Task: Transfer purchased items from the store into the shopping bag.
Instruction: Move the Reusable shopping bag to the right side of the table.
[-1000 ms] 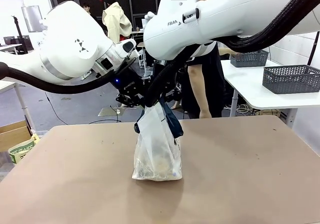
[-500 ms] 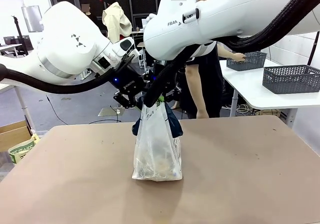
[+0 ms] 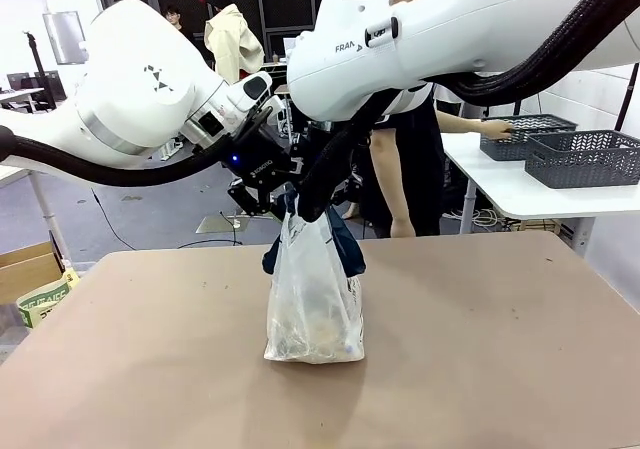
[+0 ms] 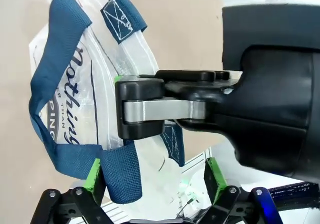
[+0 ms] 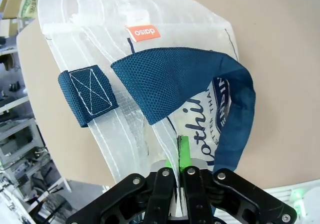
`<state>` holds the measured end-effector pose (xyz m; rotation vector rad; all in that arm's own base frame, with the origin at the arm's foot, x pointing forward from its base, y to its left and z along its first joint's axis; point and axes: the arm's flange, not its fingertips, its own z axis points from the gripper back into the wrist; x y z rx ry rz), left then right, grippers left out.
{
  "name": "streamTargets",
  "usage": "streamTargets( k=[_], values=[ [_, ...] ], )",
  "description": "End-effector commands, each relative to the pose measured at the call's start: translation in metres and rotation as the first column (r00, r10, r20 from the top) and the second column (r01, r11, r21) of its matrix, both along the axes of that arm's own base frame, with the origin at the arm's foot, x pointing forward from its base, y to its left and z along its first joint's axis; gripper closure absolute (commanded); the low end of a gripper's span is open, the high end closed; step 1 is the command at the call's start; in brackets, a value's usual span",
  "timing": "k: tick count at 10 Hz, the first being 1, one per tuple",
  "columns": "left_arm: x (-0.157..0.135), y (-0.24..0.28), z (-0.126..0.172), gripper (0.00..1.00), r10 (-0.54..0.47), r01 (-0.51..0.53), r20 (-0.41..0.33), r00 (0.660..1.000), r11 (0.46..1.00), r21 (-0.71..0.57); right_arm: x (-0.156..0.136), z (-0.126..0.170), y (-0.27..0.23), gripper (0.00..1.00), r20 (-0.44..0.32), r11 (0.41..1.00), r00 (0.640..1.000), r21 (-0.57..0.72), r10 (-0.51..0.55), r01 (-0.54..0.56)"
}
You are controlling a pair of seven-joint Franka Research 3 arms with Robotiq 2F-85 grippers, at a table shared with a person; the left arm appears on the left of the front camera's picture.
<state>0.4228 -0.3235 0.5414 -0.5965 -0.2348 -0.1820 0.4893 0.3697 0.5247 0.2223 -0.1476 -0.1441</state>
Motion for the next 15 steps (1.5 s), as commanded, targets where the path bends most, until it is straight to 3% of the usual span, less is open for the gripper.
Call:
streamTargets(
  k=[1,3,8,15],
  values=[
    [0.004,-0.007,-0.009,0.00,-0.030,0.031,-0.026,0.999,0.999,0.041,-0.005,-0.003,-0.003,1.00,-0.002,0.999,1.000,0.039,0.003,-0.003],
    [0.008,-0.011,-0.015,0.00,-0.031,0.033,-0.045,0.998,0.998,0.054,-0.003,-0.004,-0.004,1.00,-0.005,0.999,1.000,0.043,0.004,-0.004],
    [0.006,-0.009,-0.013,1.00,-0.012,0.015,-0.034,0.999,0.997,0.080,-0.004,-0.004,-0.004,1.00,-0.011,0.999,1.000,0.048,0.004,-0.003],
    [-0.004,0.013,-0.006,1.00,-0.015,0.015,0.000,1.000,0.987,0.158,-0.002,0.002,-0.009,1.00,0.006,0.998,1.000,0.065,0.006,-0.006]
  ],
)
